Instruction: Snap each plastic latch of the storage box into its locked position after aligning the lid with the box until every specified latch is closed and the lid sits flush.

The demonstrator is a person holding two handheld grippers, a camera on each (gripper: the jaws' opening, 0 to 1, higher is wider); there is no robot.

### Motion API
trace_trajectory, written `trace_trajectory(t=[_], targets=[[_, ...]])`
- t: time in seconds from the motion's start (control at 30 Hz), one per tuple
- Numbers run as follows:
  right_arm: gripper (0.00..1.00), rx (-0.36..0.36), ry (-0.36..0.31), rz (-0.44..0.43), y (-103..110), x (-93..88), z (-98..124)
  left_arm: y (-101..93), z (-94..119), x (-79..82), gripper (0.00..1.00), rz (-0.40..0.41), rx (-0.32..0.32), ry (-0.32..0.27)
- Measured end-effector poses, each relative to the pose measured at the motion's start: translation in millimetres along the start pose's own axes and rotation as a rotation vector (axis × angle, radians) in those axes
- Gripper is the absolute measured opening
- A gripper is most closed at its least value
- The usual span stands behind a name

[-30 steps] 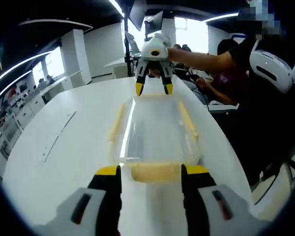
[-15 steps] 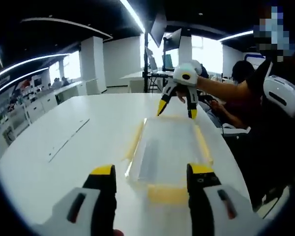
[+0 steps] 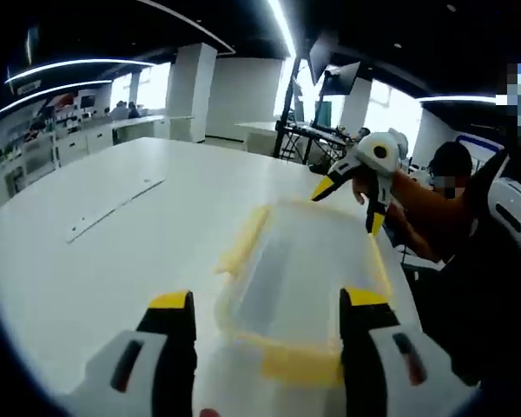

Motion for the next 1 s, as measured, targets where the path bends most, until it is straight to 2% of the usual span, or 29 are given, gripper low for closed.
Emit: trace_trajectory(t=[0.17,0.2,0.27,0.37,0.43,0.63,0.8,0.87,1.0], targets=[[0.63,-0.091,0.006,-0.013,11,-0.2,-5,-1.3,-2,3.3,0.67,0.043,0.012,0.023],[0.64,-0.137,0.027,0.027,15,0.6,-8,-2.0,-3,3.3,0.67,0.084,0.022,0.046],[0.65,-0.174,0.056,0.052,20,1.2,-11,-2.8,-4,4.7,0.66,0.11,0.023,0.066],[0.62,-0.226,0.056,0.023,24,2.7,-14,-3.4,-7,6.0,0.66,0.132,0.011,0.087],[0.62,-0.265,0.06,0.002,26,4.2,-17,-1.6,-10,4.7,0.67,0.177,0.0,0.105],[0.67,-0.318,0.11,0.004,34,6.6,-26,-0.1,-15,2.2,0.67,0.224,-0.032,0.118],[0.66,-0.362,0.178,-0.039,41,10.6,-31,-0.3,-24,0.1,0.69,0.273,-0.06,0.139],[0.66,-0.37,0.19,-0.087,44,9.7,-32,-0.3,-24,-0.4,0.68,0.275,-0.065,0.137],[0.66,-0.385,0.193,-0.078,48,9.9,-34,-0.3,-24,-2.6,0.65,0.275,-0.07,0.114]])
Point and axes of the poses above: the point that each gripper's makers call its tool centre point, and the gripper's own axes: z roughly backward along the fingers, y roughly to its left, x roughly out of its top, the point moved 10 cm from there along z, roughly backward along the fingers, and after that the axes turned 2 degrees about y, right-handed, at the moved point
